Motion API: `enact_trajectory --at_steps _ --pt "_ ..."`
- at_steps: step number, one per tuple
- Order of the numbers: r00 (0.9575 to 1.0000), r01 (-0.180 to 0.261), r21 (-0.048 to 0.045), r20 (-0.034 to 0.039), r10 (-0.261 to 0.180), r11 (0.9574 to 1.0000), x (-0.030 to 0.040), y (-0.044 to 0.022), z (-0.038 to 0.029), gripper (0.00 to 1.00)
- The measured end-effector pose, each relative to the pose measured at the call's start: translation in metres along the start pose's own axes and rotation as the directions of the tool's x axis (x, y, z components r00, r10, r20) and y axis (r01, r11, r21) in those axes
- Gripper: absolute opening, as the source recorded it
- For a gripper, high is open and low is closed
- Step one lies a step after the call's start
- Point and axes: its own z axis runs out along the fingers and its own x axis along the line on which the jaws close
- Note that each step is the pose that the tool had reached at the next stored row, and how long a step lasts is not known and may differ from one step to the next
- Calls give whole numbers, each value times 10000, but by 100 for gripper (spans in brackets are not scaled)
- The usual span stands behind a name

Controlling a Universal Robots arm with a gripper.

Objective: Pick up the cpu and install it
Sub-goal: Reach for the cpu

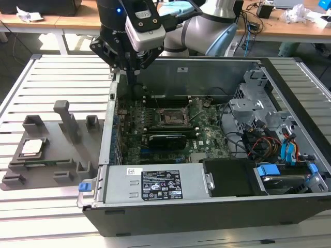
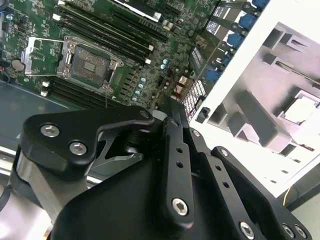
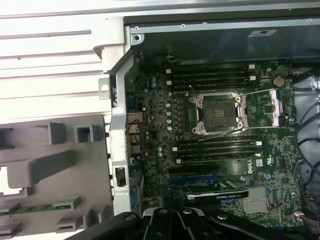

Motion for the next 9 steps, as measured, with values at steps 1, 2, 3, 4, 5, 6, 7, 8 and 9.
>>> enact_trajectory --at_steps 1,2,3,4,5,6,7,8,9 --pt "10000 0 6 1 0 10000 9 -1 0 11" --pt "10000 0 11 1 0 10000 17 -2 -1 11" --pt "10000 0 18 0 0 10000 28 -2 -2 11" --pt "10000 1 25 1 -1 10000 44 -3 -2 11" --pt "10000 2 29 1 -2 10000 64 -5 -2 11" --pt "10000 1 29 2 -1 10000 76 -6 -3 11" --pt "10000 1 29 2 -1 10000 91 -7 -3 11" --pt "10000 2 29 2 -2 10000 103 -8 -3 11" --pt "10000 2 30 2 -2 10000 113 -9 -3 11"
